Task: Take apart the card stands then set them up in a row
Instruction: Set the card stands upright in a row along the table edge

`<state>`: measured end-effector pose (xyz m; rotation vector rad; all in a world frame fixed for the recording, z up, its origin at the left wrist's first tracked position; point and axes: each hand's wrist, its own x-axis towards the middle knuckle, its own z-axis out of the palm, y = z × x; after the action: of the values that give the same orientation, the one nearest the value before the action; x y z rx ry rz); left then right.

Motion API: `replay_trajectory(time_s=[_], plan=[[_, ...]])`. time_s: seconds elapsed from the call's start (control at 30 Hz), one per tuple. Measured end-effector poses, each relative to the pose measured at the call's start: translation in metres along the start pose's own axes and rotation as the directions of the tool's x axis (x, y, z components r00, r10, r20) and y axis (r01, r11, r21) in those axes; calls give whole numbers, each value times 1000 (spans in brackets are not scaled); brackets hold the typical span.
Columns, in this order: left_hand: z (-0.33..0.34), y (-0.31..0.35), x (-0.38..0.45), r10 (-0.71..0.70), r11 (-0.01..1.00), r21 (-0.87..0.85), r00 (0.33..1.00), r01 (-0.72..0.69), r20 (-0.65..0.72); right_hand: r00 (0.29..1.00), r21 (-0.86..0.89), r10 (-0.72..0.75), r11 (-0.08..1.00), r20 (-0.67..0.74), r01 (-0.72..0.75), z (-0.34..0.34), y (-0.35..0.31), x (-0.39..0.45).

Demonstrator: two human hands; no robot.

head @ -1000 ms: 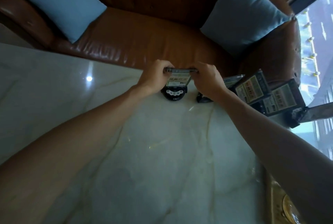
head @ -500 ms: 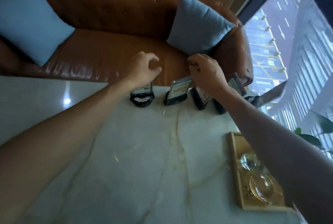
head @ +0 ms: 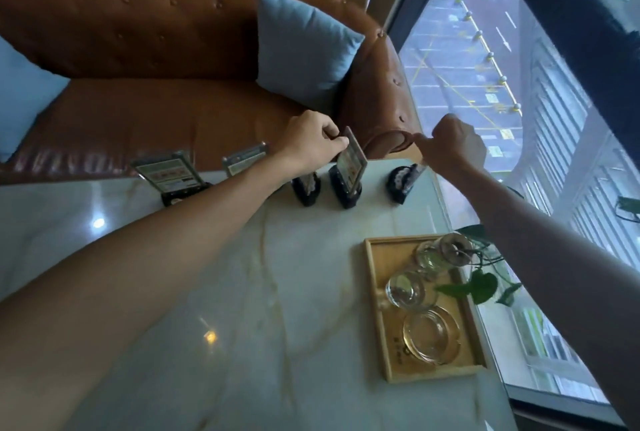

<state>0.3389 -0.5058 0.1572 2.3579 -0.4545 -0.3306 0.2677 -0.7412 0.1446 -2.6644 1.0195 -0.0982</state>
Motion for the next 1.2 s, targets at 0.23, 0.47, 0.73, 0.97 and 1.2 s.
replay_trajectory(time_s=[0.23, 0.47, 0.73, 0.97, 1.2], plan=[[61, 28, 30, -253, 966, 71, 967, 250, 31, 994, -19, 1, 1000, 108, 1, 18, 30, 18], [101, 20, 54, -332, 942, 37, 943, 332, -3, 977, 33, -61, 998, 207, 55, 38, 46, 34], [108, 9, 76, -225, 965, 120, 971, 233, -76, 955, -40, -227, 970, 191, 239, 31, 62, 70], [113, 8, 95, 62, 972, 228, 997, -51, -39, 883, -67, -423, 894, 203, 444, 35, 81, 109], [126, 15, 111, 142, 970, 203, 989, -133, -30, 828, 15, -523, 847, 202, 532, 36, 85, 121]])
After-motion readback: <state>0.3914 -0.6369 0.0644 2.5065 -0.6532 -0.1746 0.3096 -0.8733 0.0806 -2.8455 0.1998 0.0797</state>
